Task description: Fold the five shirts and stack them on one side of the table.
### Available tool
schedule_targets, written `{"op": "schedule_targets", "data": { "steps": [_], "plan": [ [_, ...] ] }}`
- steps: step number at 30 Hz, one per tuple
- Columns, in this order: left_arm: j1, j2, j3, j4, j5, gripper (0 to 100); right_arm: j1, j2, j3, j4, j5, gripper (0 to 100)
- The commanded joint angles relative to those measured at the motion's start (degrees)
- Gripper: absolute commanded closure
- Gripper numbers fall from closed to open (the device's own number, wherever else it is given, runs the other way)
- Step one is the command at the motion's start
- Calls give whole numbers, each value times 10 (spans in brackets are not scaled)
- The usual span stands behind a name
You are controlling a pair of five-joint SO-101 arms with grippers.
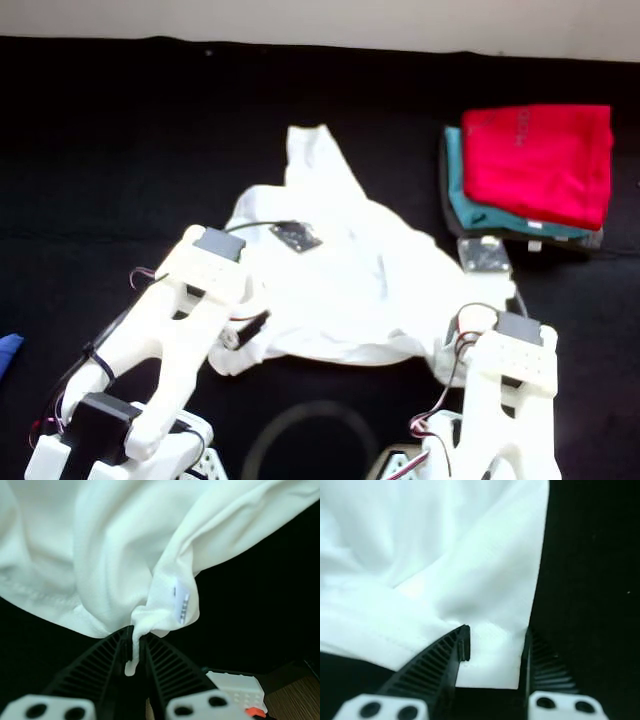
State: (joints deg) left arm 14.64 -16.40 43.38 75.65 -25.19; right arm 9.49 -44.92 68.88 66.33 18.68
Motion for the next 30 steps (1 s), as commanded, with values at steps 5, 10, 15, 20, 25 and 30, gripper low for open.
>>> {"op": "schedule_targets", "data": {
  "steps": [5,10,15,20,25,30],
  "plan": [
    [2,-15,-4,-4,-4,991,-9,-12,-65,102,37,821],
    [2,-15,-5,-4,-4,991,-9,-7,-65,74,35,819],
    [2,-15,-6,-4,-4,991,-12,-7,-11,23,35,818],
    [2,-15,-6,-4,-4,991,-12,-7,33,-17,38,817],
    [2,-15,-6,-4,-4,991,-12,-6,45,-25,39,817],
    [2,-15,-6,-4,-4,991,-12,-5,46,-24,43,817]
  ]
}}
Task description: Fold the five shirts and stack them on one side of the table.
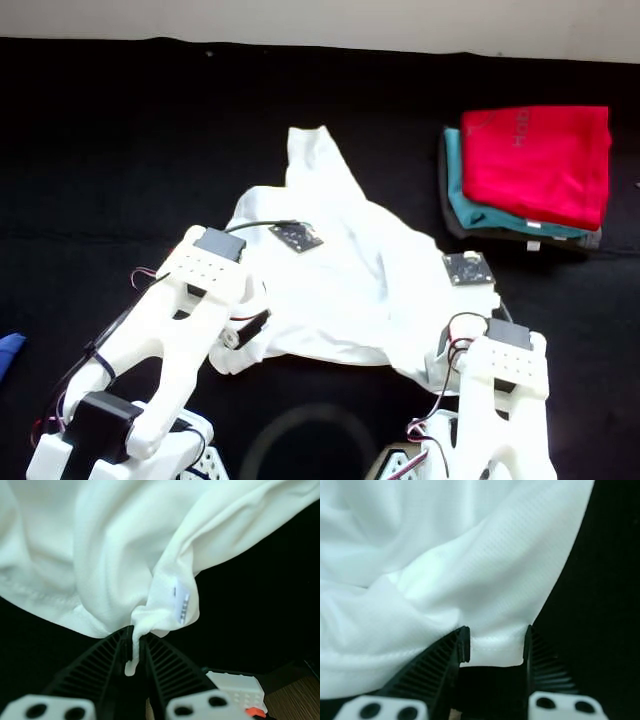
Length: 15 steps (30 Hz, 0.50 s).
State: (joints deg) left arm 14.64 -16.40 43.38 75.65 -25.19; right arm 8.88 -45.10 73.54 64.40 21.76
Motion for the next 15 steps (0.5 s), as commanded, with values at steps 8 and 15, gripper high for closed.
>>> {"op": "schedule_targets", "data": {
  "steps": [8,15],
  "plan": [
    [1,-18,-6,-4,-4,991,-4,-4,15,-6,51,998],
    [-36,-20,-7,-3,-4,991,13,-10,-15,-12,48,993]
  ]
}}
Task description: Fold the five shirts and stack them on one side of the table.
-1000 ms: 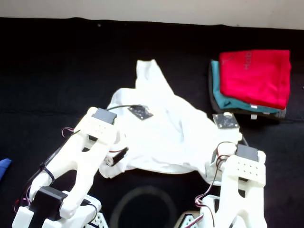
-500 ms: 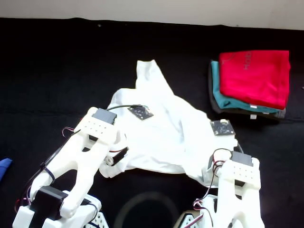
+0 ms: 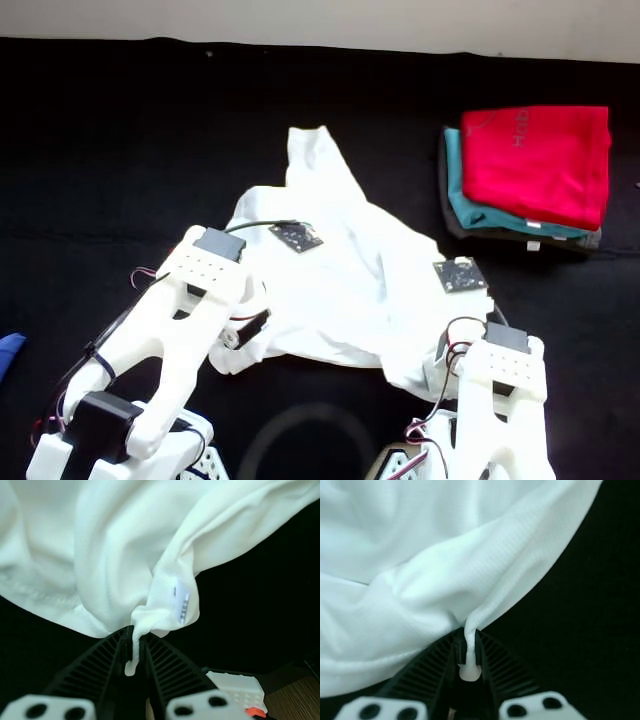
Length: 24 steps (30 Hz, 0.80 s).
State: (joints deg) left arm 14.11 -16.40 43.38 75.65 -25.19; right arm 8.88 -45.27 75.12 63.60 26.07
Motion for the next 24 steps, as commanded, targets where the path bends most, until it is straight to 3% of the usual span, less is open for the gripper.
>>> {"op": "schedule_targets", "data": {
  "steps": [1,5,10,15,18,24],
  "plan": [
    [-44,-20,-13,-3,-4,991,24,-8,-51,-3,5,993],
    [-129,-20,-65,0,-4,991,84,-4,-157,-6,-6,993],
    [-200,-20,-167,7,0,991,69,-1,-274,-4,-30,993],
    [-163,-20,-298,92,0,991,-4,36,-364,-18,-88,993],
    [-144,-14,-362,137,0,991,-7,119,-426,-29,-101,993],
    [-91,-15,-232,118,0,991,31,201,-468,-22,-98,993]
  ]
}}
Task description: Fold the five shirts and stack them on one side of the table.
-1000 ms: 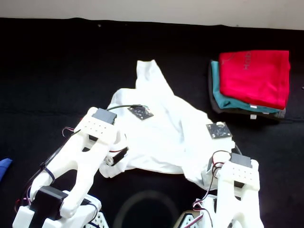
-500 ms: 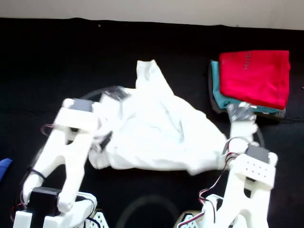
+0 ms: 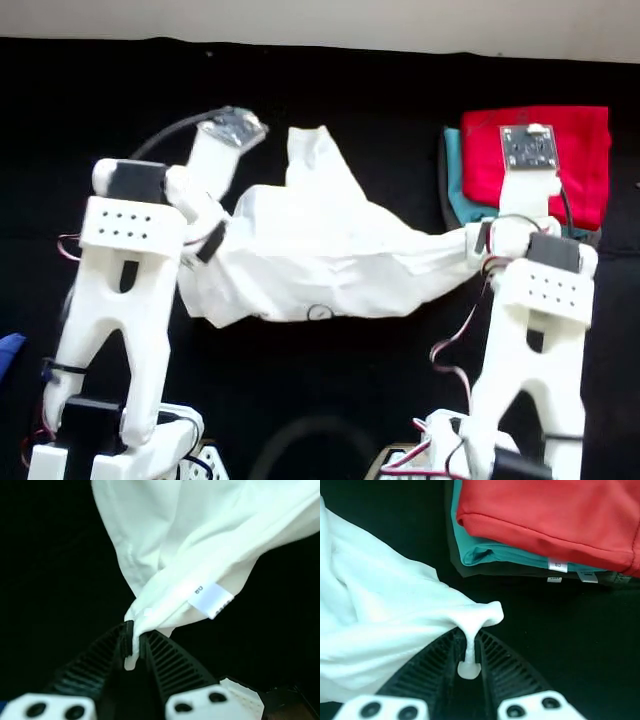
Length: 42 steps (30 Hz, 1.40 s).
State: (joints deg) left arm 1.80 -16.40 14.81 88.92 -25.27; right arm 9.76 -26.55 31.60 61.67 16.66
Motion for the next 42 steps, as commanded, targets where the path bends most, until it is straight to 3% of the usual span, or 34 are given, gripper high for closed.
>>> {"op": "schedule_targets", "data": {
  "steps": [1,5,8,11,15,17,19,24,26,32,39,42],
  "plan": [
    [42,-16,87,-30,1,991,29,14,-29,-2,-4,993],
    [72,-19,182,-65,1,963,37,14,-16,15,13,993],
    [76,-21,185,-47,1,847,36,14,-2,22,19,993],
    [70,-21,123,12,1,761,36,14,3,22,19,993],
    [49,-21,0,110,1,788,36,14,3,22,19,993],
    [28,-18,-28,119,13,790,36,14,3,22,19,993],
    [6,-8,-13,92,36,790,36,14,0,22,19,993],
    [7,54,140,-101,62,790,35,14,-2,20,19,993],
    [30,72,179,-135,61,790,35,14,-2,19,19,993],
    [140,74,216,-128,60,790,35,18,-3,18,20,993],
    [329,73,204,-40,61,790,35,18,-3,17,20,993],
    [371,73,196,-23,61,790,35,16,-3,17,20,993]
  ]
}}
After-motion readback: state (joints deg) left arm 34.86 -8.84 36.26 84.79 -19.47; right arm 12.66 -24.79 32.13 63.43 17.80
